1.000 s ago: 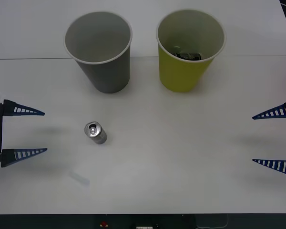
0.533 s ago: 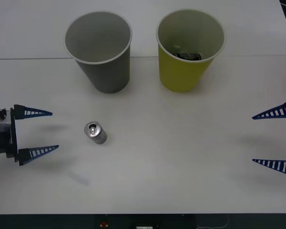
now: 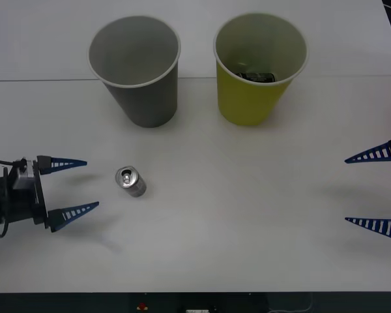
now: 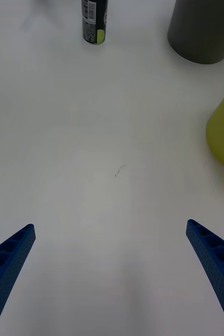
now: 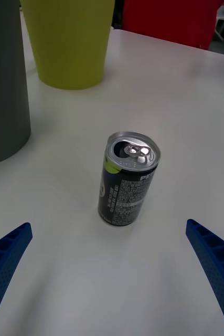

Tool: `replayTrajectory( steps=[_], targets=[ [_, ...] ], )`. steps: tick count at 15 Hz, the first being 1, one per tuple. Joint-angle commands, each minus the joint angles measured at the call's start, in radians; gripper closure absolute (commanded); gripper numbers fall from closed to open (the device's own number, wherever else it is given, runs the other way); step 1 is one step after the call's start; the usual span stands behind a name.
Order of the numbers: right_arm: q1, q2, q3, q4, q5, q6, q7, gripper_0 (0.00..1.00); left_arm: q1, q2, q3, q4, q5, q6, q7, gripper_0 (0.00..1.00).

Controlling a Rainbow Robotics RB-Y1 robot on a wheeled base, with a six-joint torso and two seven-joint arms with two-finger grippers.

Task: Put the can into the green bin and the plastic bottle into the gray bin

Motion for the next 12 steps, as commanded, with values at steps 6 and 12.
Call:
replayTrajectory(
  steps=[6, 12],
  targets=[
    [0.0, 0.0, 0.0, 0.0, 0.0, 0.0, 0.0, 0.0, -0.015, -0.015, -0.226, 0.006, 0.291, 0.186, -0.224, 0.0],
    [0.0, 0.0, 0.0, 0.0, 0.0, 0.0, 0.0, 0.0, -0.057, -0.093, -0.257, 0.063, 0.297, 0.201, -0.241, 0.0]
  ],
)
